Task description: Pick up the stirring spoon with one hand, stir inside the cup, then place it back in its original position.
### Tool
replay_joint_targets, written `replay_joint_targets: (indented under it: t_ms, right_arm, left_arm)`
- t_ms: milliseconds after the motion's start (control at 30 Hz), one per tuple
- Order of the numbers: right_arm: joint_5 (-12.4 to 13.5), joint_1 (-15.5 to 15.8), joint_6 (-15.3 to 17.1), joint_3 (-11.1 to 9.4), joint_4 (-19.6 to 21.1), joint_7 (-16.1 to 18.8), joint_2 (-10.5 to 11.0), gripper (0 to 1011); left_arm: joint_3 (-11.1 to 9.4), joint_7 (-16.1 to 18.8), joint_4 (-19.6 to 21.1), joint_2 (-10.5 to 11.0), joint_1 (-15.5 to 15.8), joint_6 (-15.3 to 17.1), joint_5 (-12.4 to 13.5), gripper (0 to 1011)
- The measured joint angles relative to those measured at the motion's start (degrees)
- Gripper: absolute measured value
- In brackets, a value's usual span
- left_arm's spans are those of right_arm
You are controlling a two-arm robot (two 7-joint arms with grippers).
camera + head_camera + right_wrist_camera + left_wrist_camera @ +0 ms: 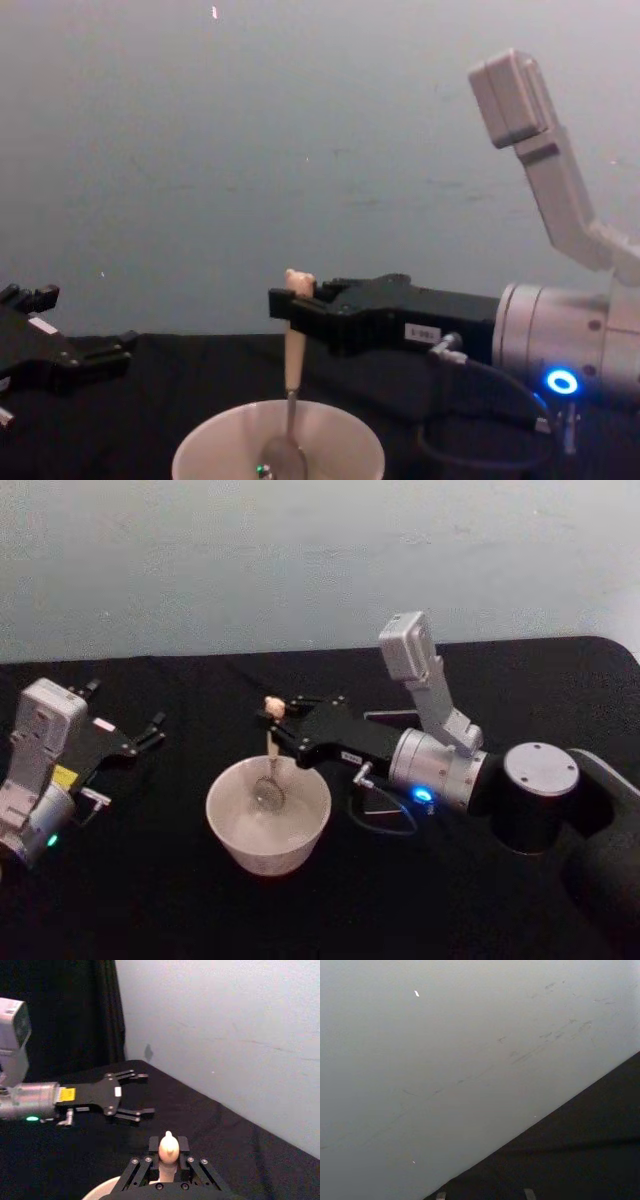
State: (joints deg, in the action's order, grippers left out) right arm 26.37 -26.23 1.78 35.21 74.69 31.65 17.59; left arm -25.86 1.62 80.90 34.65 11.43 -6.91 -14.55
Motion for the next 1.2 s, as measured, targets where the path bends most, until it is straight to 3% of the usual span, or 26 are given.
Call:
replay_joint_targets:
  t_ms: [467,1200]
  right_arm:
    - [-0.1,1.0,0.2,-2.6,0.6,0.0,1.5,214]
    - [5.0,7.4,2.7,-3.5,11.4,3.7,8.3,214]
  left_arm:
    - [0.0,0.0,0.0,0.0,0.0,0.0,0.0,1001]
    - [0.0,0.0,0.0,0.0,0.0,0.0,0.0,1001]
